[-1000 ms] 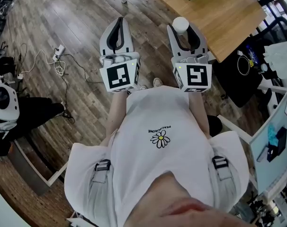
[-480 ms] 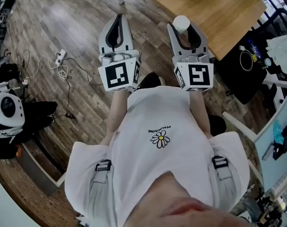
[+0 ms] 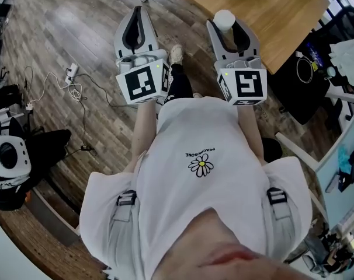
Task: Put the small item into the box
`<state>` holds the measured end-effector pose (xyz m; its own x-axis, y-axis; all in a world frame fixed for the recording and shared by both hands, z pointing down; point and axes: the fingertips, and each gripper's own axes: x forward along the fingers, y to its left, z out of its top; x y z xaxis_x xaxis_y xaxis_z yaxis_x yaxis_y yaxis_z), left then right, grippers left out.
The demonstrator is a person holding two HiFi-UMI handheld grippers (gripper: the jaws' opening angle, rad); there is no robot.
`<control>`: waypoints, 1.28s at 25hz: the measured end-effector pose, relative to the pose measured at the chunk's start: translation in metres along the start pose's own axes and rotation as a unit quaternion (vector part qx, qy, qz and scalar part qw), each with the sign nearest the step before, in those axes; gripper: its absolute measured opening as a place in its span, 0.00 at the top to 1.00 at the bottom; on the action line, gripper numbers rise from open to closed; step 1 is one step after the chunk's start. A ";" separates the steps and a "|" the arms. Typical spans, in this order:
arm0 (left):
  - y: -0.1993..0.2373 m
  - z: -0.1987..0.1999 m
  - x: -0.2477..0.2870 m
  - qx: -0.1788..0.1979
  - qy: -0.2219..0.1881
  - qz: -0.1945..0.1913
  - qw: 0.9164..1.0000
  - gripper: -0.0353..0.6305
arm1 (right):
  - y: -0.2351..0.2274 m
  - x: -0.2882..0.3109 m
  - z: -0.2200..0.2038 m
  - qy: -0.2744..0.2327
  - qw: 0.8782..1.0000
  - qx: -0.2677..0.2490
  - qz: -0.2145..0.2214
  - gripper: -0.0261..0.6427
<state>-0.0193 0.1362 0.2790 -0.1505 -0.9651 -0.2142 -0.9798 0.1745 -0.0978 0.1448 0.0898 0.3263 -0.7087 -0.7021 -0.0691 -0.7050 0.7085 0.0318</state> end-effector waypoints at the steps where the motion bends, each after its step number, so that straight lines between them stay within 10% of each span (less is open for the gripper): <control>1: 0.003 -0.004 0.011 -0.004 -0.001 -0.002 1.000 0.92 | -0.003 0.009 0.001 -0.002 1.000 -0.005 -0.002 0.69; 16: 0.074 -0.061 0.213 -0.041 -0.002 -0.061 0.997 0.92 | -0.053 0.210 -0.006 0.013 0.998 -0.028 -0.051 0.69; 23: 0.118 -0.067 0.317 -0.045 -0.018 -0.078 0.996 0.92 | -0.063 0.329 -0.002 0.006 0.998 0.052 -0.020 0.69; 32: 0.147 -0.093 0.364 -0.057 0.008 -0.076 0.995 0.92 | -0.092 0.386 -0.003 0.009 0.997 0.052 -0.057 0.69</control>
<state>-0.2304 -0.2078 0.2769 -0.0009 -0.9816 -0.1907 -0.9998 0.0044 -0.0178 -0.0643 -0.2466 0.2999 -0.6256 -0.7787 -0.0479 -0.7748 0.6273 -0.0787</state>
